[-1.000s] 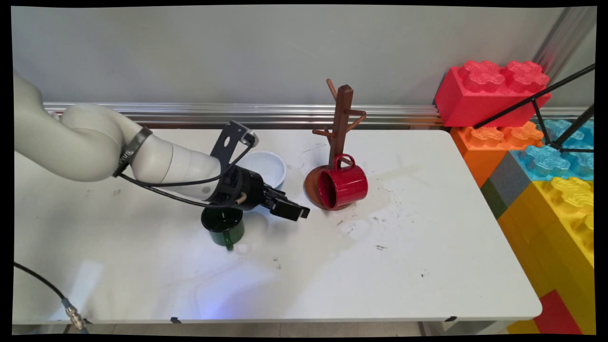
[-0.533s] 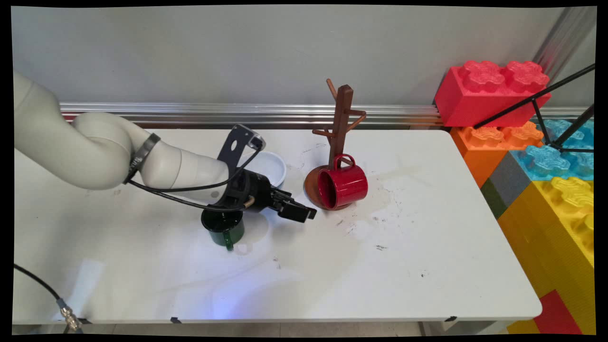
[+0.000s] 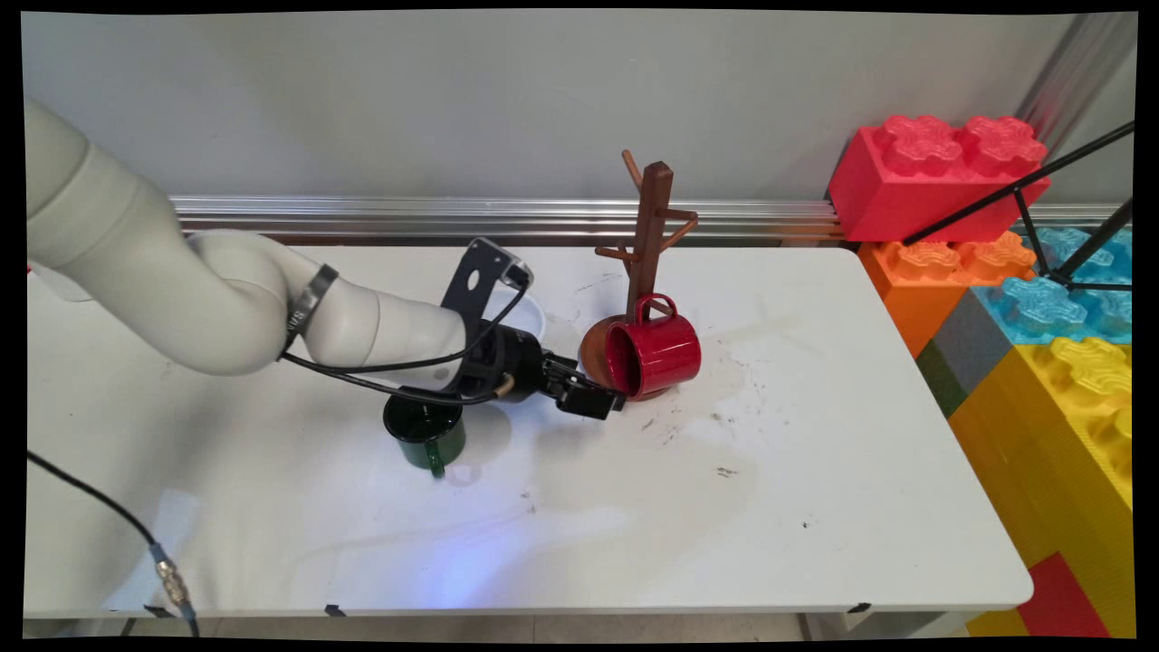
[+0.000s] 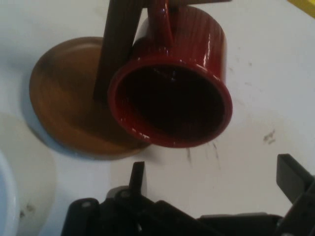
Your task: Pick up the red mug from the rack
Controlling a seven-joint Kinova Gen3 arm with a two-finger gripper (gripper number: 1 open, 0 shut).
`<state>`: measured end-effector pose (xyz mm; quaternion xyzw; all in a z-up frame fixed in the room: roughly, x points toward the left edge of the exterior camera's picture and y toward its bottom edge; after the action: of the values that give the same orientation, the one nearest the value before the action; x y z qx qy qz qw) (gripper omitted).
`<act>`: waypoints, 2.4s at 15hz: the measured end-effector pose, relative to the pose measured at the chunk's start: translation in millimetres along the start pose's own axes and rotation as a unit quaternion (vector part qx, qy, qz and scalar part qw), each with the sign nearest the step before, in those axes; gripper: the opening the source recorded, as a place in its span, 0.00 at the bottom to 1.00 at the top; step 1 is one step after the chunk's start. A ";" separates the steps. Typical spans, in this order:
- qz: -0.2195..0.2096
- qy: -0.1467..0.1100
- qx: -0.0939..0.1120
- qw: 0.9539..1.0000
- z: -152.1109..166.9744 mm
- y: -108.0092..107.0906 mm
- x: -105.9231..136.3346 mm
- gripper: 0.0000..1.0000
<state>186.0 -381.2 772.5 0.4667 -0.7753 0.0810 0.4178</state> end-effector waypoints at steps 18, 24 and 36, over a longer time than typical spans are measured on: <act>-0.049 0.033 -0.023 0.998 38.7 -2.8 9.6 1.00; -0.062 0.040 -0.037 0.997 51.3 -3.3 12.1 1.00; -0.064 0.048 -0.055 0.995 66.4 -2.2 18.3 0.00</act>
<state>145.8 -428.6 742.8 0.4874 -0.7261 0.0329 0.4838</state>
